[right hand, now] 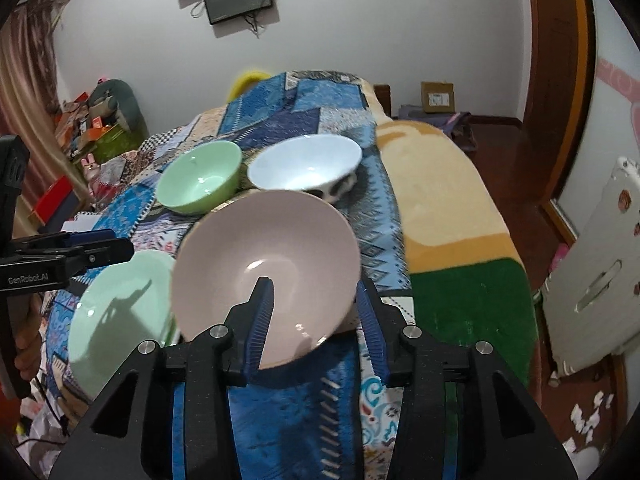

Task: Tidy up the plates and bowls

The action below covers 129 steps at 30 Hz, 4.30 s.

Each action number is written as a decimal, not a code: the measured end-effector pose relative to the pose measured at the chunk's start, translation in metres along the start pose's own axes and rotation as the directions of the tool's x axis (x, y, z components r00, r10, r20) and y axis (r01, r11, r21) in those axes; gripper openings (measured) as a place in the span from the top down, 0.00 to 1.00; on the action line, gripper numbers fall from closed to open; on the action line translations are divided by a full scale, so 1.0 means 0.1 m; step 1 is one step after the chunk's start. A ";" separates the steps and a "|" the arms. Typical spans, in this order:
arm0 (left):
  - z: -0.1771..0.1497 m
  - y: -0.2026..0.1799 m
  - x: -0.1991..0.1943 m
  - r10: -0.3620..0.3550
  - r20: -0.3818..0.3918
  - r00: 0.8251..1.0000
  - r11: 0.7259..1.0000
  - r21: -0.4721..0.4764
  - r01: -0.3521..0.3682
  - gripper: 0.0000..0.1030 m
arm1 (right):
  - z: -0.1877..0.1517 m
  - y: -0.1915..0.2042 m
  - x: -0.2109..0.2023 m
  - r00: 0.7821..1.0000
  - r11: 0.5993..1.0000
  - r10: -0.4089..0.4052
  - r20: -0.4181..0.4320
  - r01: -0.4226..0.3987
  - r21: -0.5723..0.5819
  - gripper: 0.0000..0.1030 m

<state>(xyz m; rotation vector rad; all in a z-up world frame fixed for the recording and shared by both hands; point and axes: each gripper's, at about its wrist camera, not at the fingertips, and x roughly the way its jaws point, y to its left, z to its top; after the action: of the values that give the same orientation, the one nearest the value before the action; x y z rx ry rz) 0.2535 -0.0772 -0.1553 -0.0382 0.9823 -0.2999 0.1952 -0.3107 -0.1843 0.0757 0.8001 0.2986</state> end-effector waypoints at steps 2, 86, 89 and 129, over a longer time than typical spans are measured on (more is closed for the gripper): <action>0.03 -0.06 0.12 -0.006 -0.015 1.000 1.000 0.013 0.006 0.37 | -0.02 -0.07 0.07 1.000 1.000 0.004 -0.013 -0.004 0.015 0.62; -0.97 1.36 -1.45 0.087 0.122 0.989 0.977 -0.206 -0.061 0.59 | -0.04 1.96 0.07 0.958 0.944 0.279 -0.059 -0.285 -0.165 0.79; -1.06 1.51 -1.49 0.107 0.116 0.987 0.970 -0.232 -0.078 0.59 | -0.07 2.11 0.14 0.951 0.934 0.297 -0.080 -0.307 -0.181 0.79; -1.66 2.62 -1.00 0.123 -0.025 0.992 0.901 -0.415 -0.123 0.59 | -0.34 2.99 1.04 0.902 0.887 0.287 -0.323 -0.378 -0.267 0.79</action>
<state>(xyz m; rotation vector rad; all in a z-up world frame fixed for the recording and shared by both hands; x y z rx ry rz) 0.1259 0.2172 -0.2106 -0.3653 1.0286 0.0316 0.1692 0.0037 -0.2265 -0.1426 1.0048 0.7824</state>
